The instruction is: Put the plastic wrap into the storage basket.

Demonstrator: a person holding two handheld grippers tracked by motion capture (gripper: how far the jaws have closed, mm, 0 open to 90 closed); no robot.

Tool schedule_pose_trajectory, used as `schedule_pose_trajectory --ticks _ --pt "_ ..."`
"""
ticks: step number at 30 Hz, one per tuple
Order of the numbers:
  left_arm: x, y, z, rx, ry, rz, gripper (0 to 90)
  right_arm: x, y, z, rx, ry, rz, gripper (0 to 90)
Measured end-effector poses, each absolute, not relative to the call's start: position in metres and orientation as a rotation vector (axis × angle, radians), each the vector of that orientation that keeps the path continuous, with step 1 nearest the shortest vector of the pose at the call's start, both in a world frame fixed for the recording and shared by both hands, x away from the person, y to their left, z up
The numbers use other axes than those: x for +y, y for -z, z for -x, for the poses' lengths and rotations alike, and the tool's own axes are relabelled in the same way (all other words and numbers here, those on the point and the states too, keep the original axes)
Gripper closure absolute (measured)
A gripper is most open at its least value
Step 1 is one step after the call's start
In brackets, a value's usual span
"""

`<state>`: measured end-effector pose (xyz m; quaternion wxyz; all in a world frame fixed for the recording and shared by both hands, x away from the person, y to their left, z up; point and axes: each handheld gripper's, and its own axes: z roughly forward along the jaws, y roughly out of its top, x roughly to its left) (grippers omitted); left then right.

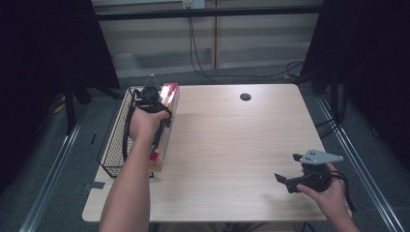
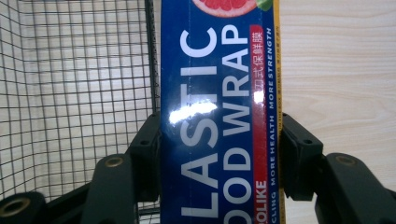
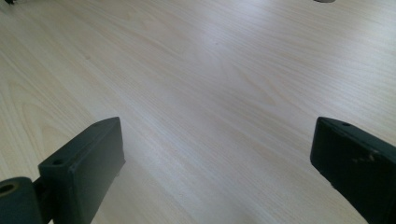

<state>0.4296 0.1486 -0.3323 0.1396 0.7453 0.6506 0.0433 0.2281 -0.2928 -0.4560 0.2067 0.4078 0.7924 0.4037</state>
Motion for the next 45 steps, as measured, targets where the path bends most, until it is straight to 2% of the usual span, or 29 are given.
schedule_pose_trajectory --ticks 28,45 --pt "0.185 0.326 -0.427 1.951 -0.138 -2.099 44.1 -0.291 0.456 -0.228 2.22 -1.119 -1.125 2.6" --pt "0.206 0.34 -0.423 2.016 -0.141 -2.058 44.0 -0.29 0.457 -0.228 2.229 -1.114 -1.112 2.7"
